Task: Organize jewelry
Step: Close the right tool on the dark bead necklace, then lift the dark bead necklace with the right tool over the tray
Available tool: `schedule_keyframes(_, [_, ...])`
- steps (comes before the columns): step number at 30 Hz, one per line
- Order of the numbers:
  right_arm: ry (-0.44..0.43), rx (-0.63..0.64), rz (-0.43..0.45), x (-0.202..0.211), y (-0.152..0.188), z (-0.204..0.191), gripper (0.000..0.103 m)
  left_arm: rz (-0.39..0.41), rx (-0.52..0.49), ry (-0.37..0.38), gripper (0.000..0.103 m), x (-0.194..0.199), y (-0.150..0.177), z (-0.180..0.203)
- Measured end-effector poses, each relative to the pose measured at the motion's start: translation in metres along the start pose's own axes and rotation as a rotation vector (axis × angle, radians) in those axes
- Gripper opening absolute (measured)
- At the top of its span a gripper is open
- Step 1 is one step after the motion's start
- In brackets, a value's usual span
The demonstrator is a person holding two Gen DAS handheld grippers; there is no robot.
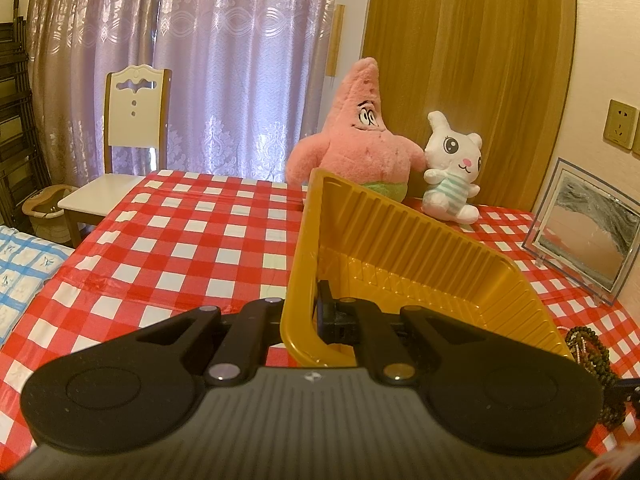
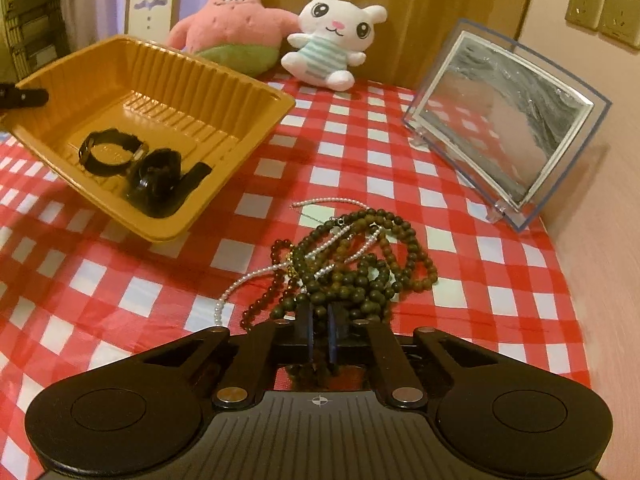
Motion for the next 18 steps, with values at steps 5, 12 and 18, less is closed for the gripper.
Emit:
schedule_keyframes(5, [0.008, -0.066, 0.082, 0.02, -0.026, 0.019, 0.007, 0.0, 0.0, 0.0, 0.005, 0.0, 0.0, 0.0])
schedule_keyframes(12, [0.045, -0.136, 0.269, 0.073, -0.082, 0.062, 0.007, 0.001, -0.001, 0.001, 0.005, 0.0, 0.0, 0.001])
schedule_keyframes(18, [0.087, -0.141, 0.405, 0.127, -0.115, 0.086, 0.007, 0.004, -0.003, 0.002, 0.005, 0.001, 0.0, 0.0])
Point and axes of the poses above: each gripper's, at about its wrist camera, not at the fingertips, and x roughly against the way its jaws point, z to its right, y to its underside, the point moved 7 cm from there along -x, roughly the way its jaws point, and after that the axes turned 11 degrees about x, right-handed, at the moved point
